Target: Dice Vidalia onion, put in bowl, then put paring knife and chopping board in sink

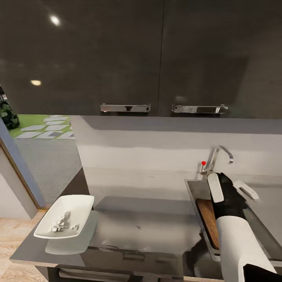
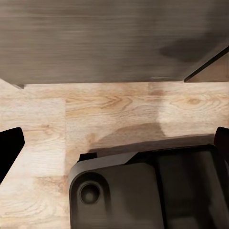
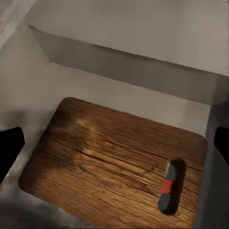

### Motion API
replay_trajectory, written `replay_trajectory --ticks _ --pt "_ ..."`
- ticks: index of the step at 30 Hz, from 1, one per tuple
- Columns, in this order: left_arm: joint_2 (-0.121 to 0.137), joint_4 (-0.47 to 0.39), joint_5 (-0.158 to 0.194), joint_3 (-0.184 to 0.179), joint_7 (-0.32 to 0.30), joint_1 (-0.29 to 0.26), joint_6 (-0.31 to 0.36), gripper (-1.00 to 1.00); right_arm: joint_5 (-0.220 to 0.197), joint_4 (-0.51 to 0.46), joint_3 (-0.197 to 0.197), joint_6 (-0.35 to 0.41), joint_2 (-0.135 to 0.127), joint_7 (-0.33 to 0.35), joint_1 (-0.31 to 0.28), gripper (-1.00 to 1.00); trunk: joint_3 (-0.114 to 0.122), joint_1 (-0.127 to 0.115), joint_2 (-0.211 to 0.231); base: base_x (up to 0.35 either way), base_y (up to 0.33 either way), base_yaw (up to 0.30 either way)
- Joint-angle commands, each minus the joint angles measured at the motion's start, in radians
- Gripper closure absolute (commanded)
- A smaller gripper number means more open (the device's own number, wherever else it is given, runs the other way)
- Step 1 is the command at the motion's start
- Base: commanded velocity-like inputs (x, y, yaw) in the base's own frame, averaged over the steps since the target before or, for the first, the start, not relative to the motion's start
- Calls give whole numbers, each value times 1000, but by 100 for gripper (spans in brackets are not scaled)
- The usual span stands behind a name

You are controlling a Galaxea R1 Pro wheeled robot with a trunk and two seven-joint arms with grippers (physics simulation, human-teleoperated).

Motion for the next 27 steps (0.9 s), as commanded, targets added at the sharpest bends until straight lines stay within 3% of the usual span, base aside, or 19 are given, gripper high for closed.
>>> replay_trajectory --ticks 1,4,7,10,13,16,20,23,27 --pt "0 2 2 -2 1 0 -1 -100 0 -13 4 30 5 42 1 -100 -2 1 -2 0 0 0" --pt "0 9 1 -1 1 0 -1 -100 5 -30 49 65 15 197 11 -100 -2 1 -2 -84 0 0" --pt "0 12 1 0 1 0 -1 -100 7 -34 105 68 17 271 39 -100 -2 1 -2 -270 0 0" --pt "0 12 1 0 1 0 -1 -100 8 -43 184 58 17 331 81 -100 -2 1 -2 -325 0 0" --pt "0 12 1 0 1 0 -1 -100 8 -76 237 35 16 370 126 -100 -2 1 -2 -335 0 0" --pt "0 12 1 0 1 0 -1 -100 9 -121 266 22 12 394 173 -100 -2 1 -2 -337 0 0" --pt "0 12 1 1 1 0 -1 -100 16 -230 292 17 7 443 277 -100 -2 1 -2 -338 0 0" --pt "0 12 1 1 1 0 -1 -100 76 -283 298 6 7 491 356 -100 -2 1 -2 -338 0 0" --pt "0 12 1 1 1 0 -1 -100 230 -317 299 -99 8 618 479 -100 -2 1 -2 -338 0 0"
